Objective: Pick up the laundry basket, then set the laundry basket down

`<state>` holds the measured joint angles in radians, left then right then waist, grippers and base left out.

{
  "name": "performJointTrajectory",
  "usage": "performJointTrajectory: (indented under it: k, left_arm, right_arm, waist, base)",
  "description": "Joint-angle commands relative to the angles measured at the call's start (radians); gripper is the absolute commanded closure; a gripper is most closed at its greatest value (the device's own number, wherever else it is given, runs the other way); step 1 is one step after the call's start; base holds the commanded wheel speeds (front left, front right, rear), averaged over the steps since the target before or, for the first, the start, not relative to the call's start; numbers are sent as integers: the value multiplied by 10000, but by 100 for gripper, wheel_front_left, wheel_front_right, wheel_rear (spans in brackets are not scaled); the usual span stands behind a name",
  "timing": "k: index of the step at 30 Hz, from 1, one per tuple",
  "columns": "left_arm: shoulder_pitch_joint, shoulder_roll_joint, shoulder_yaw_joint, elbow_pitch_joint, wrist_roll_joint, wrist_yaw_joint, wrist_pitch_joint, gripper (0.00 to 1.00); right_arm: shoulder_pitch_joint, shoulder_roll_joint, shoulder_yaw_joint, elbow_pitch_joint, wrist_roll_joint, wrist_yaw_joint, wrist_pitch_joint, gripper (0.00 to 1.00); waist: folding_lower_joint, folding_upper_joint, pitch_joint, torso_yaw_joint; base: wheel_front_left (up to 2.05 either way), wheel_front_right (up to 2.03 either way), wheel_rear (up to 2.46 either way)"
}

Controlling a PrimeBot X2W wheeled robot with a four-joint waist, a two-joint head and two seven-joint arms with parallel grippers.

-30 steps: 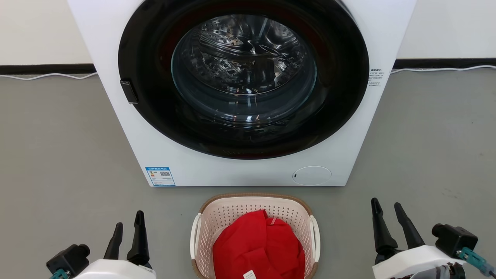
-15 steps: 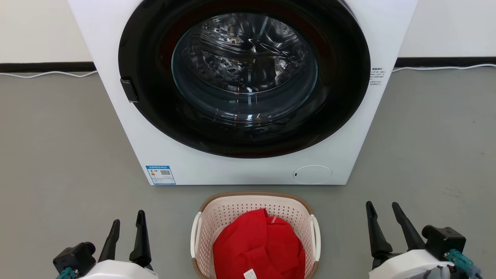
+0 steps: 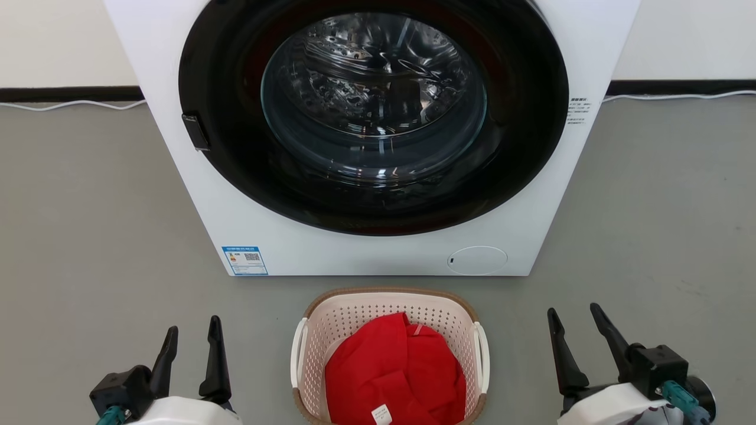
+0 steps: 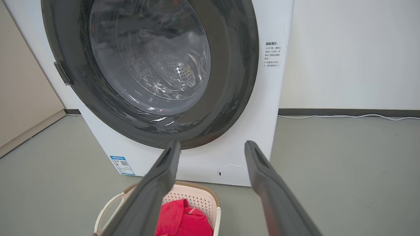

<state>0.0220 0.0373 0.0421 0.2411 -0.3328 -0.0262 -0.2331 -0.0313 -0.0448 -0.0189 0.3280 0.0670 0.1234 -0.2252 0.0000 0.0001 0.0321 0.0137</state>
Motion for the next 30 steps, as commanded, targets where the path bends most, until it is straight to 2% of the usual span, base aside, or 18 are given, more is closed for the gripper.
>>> performJointTrajectory:
  k: [1,6,16,30]
  left_arm:
    - [-236,121,255,-321,351,119,-157,0]
    - [-242,129,197,-428,806,219,-287,0]
    - [-252,129,103,-418,751,280,-287,0]
    - [-725,129,89,-138,802,116,-287,0]
  right_arm:
    - [-485,-68,265,-221,-305,70,-236,0]
    - [-541,-71,285,-219,-885,73,-366,0]
    - [-577,-63,245,-234,-844,73,-366,0]
    - [-995,-57,104,-88,-818,73,-366,0]
  waist:
    - [0,-1,22,3]
    - [0,-1,89,3]
    - [0,-1,213,-7]
    - [0,-1,958,4]
  base:
    - [0,0,0]
    - [0,0,0]
    - [0,0,0]
    - [0,0,0]
